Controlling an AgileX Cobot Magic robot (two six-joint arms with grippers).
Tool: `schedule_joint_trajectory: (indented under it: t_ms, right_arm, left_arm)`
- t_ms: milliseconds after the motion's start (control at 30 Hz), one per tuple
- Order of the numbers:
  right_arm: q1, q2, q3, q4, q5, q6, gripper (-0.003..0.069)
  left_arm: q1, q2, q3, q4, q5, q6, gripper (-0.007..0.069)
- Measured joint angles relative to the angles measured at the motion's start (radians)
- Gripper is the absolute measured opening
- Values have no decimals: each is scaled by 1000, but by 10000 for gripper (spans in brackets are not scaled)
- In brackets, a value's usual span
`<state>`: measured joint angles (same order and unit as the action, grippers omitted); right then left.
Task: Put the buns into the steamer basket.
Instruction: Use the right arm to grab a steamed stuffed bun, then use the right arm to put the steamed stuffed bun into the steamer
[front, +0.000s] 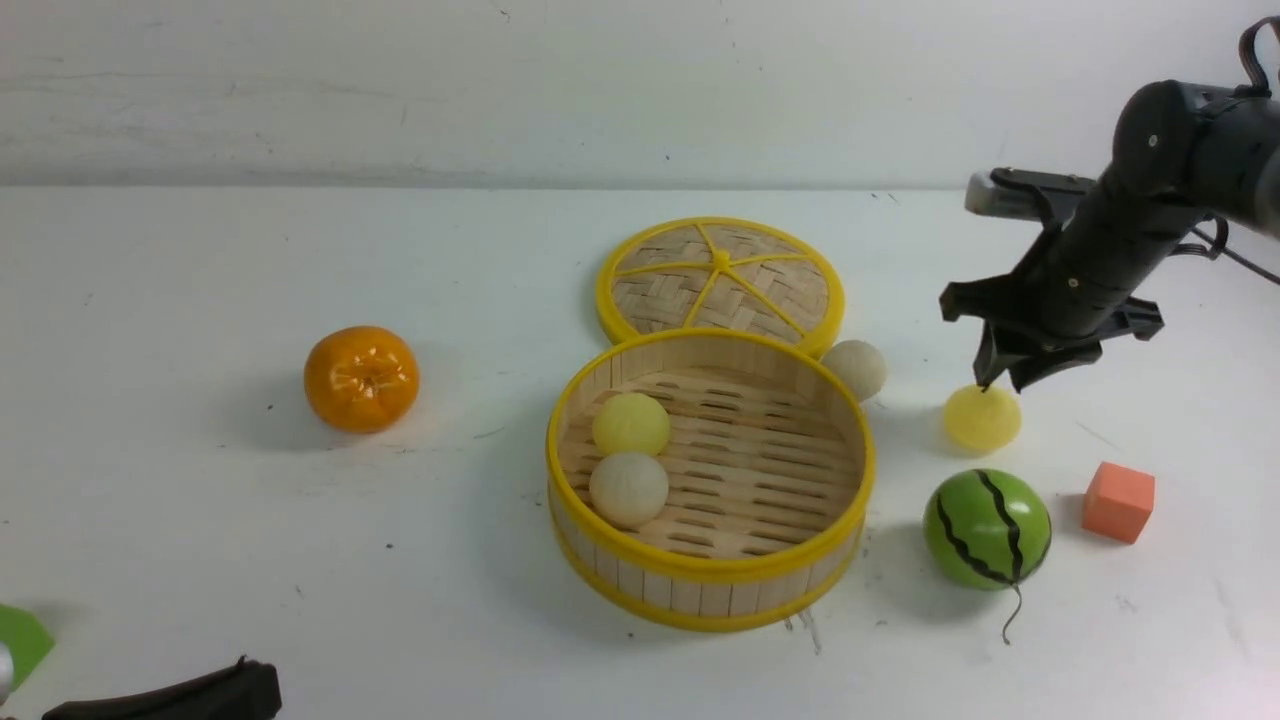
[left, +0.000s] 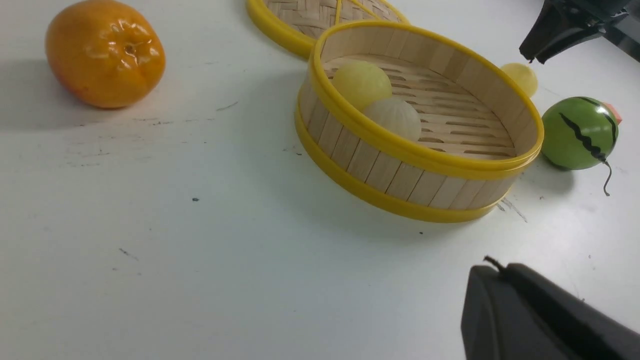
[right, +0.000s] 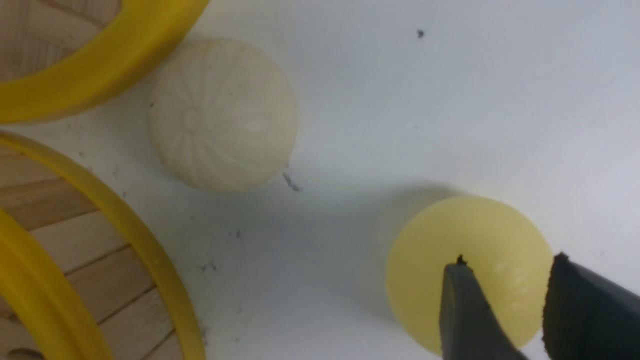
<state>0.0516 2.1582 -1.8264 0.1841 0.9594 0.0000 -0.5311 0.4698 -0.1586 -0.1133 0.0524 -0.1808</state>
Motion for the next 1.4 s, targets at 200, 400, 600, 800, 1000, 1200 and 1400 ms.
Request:
schedule_joint_trajectory:
  t_ms: [200, 400, 600, 800, 1000, 1200, 1400]
  right_arm:
    - [-1, 29, -1, -3, -35, 0, 239]
    - [-1, 55, -1, -1, -63, 0, 239]
    - [-1, 66, -1, 1, -60, -12, 175]
    - [-1, 46, -5, 12, -29, -78, 1]
    - [6, -62, -5, 27, 61, -114, 0]
    - [112, -195, -5, 151, 156, -172, 1]
    - [292, -175, -5, 208, 86, -198, 1]
  left_arm:
    - [0, 0, 0, 0, 0, 0, -2]
    - [0, 0, 0, 0, 1, 0, 2]
    - [0, 0, 0, 0, 3, 0, 8]
    - [0, 0, 0, 0, 3, 0, 15]
    - [0, 0, 0, 0, 3, 0, 20]
    - [0, 0, 0, 0, 3, 0, 28]
    - [0, 0, 0, 0, 3, 0, 33]
